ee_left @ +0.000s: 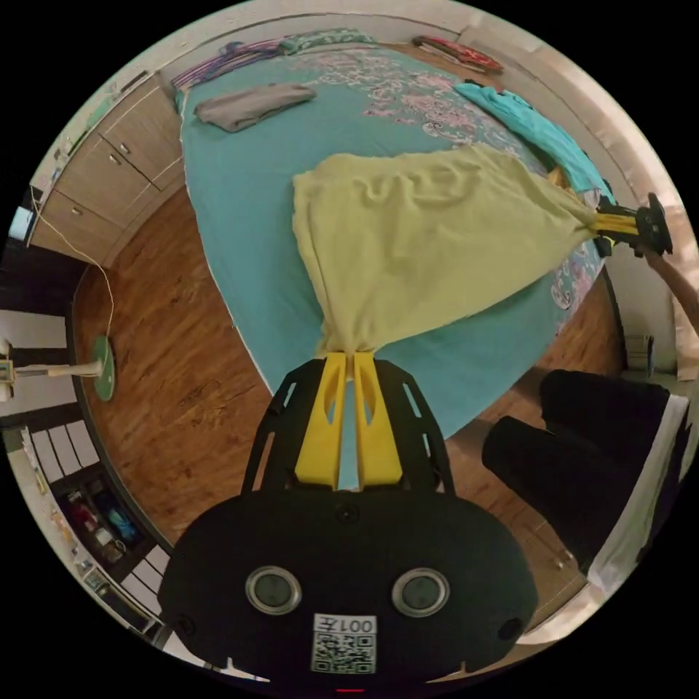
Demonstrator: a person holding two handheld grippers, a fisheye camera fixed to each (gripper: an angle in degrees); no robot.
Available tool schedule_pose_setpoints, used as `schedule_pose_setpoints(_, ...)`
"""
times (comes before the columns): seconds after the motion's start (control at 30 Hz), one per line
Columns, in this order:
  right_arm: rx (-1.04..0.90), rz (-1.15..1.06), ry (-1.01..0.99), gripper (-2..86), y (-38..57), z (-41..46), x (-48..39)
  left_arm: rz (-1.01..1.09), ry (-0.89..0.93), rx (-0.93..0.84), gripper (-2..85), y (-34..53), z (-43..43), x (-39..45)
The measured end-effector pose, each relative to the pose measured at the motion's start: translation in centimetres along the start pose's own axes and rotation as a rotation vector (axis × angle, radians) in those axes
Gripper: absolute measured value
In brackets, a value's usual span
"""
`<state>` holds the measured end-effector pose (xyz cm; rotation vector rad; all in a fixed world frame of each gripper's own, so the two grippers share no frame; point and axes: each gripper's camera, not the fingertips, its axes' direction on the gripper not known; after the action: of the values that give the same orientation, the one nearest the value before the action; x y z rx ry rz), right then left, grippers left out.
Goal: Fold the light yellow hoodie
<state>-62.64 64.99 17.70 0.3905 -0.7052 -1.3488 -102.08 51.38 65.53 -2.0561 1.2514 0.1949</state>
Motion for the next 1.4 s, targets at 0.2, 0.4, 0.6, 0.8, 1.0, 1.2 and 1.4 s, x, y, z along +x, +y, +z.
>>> schedule_pose_setpoints(0.2, -0.029, 0.075, -0.095, 2.0, 0.9, 4.0, 0.9, 0.056, -0.054, -0.037, -0.9, 2.1, 0.9, 0.3)
schedule_pose_setpoints(0.4, -0.049, 0.159, -0.149, 1.6, 2.0, 6.2, 1.7, -0.174, 0.066, 0.029, 0.1, 4.1, 2.2, -0.5)
schedule_pose_setpoints(0.6, -0.077, 0.242, -0.042, 1.2, 3.5, 2.3, 6.5, -0.280, -0.036, -0.088, -0.4, 4.4, -1.4, -2.2)
schedule_pose_setpoints(0.8, 0.067, 0.372, -0.147, 7.3, -0.8, 2.8, 13.6, -0.272, 0.153, 0.094, 4.6, -2.8, -3.7, -4.6)
schedule_pose_setpoints(1.0, 0.009, 0.400, -0.267, 1.9, -3.3, 9.0, 15.4, -0.257, 0.253, 0.021, 1.5, -7.4, -1.1, -5.4)
schedule_pose_setpoints(1.2, 0.052, 0.451, -0.278, 0.4, 0.5, 8.0, 18.3, -0.381, 0.272, 0.080, -0.5, -6.5, -1.2, -5.8)
schedule_pose_setpoints(1.4, 0.075, 0.337, -0.241, 1.5, -0.7, 5.8, 23.0, -0.421, 0.239, 0.166, 1.6, -7.7, -3.6, -6.2)
